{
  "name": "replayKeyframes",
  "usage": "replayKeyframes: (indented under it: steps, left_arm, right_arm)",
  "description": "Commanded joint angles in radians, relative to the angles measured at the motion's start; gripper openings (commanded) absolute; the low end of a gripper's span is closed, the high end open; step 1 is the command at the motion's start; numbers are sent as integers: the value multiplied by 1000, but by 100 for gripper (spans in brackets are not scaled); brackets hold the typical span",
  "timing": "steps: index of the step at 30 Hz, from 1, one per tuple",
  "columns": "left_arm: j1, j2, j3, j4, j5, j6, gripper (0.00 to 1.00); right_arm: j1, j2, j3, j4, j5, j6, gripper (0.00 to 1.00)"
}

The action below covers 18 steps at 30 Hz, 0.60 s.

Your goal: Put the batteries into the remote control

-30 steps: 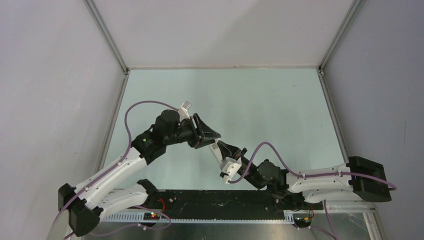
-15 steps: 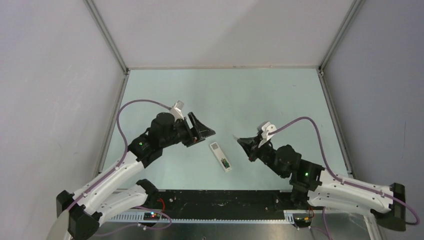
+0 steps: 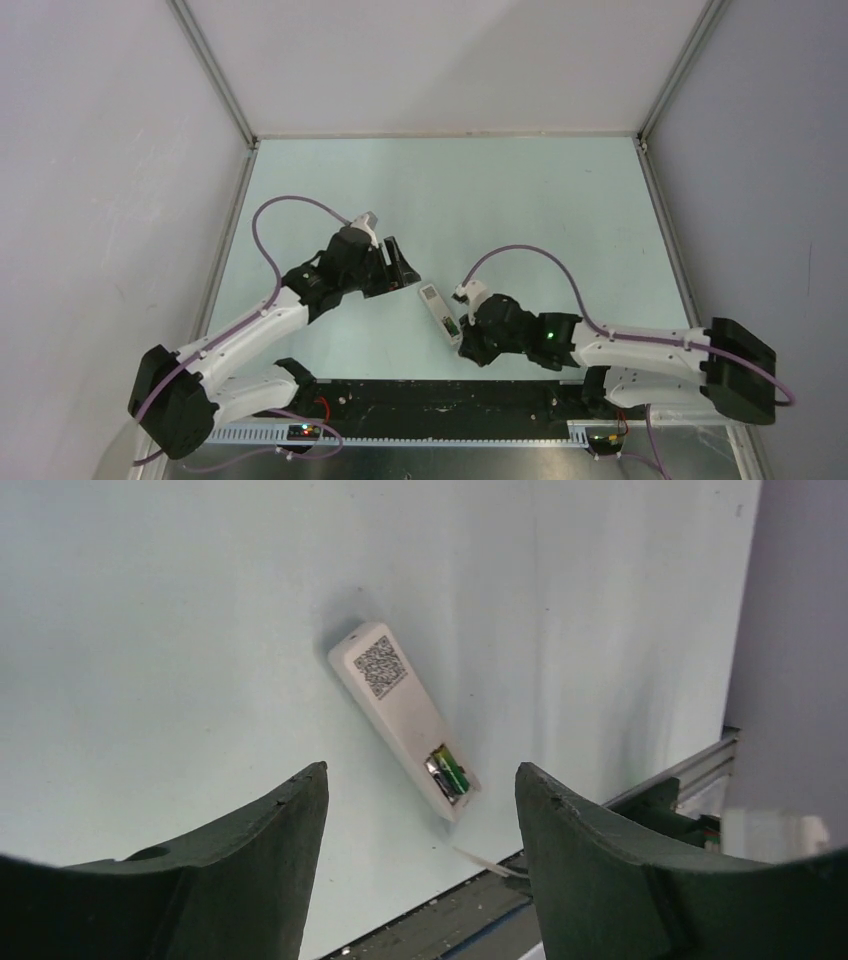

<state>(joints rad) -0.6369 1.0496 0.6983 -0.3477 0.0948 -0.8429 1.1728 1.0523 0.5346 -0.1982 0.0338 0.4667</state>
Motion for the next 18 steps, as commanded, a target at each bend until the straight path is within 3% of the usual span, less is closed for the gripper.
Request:
replayKeyframes:
  steps: [1, 18]
  left_arm:
    - [11, 30, 27, 14, -62, 56, 72]
    - [59, 249, 122, 16, -55, 138, 72]
  right_arm:
    - [39, 77, 56, 37, -51, 42, 0]
    - [-76, 171, 55, 156, 19, 108, 0]
